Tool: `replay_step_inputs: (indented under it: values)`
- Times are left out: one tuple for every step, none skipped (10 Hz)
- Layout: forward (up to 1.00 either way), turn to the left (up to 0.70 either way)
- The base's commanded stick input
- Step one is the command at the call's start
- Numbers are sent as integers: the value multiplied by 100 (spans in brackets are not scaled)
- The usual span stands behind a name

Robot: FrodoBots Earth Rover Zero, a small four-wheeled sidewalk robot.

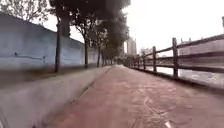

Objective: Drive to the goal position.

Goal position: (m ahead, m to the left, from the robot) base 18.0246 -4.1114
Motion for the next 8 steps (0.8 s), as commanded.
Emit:
replay_step_inputs:
  values:
    - [100, -30]
    - [100, -14]
    - [100, 0]
    - [100, 0]
    - [100, 0]
    - [100, -15]
    - [100, -33]
    - [100, -32]
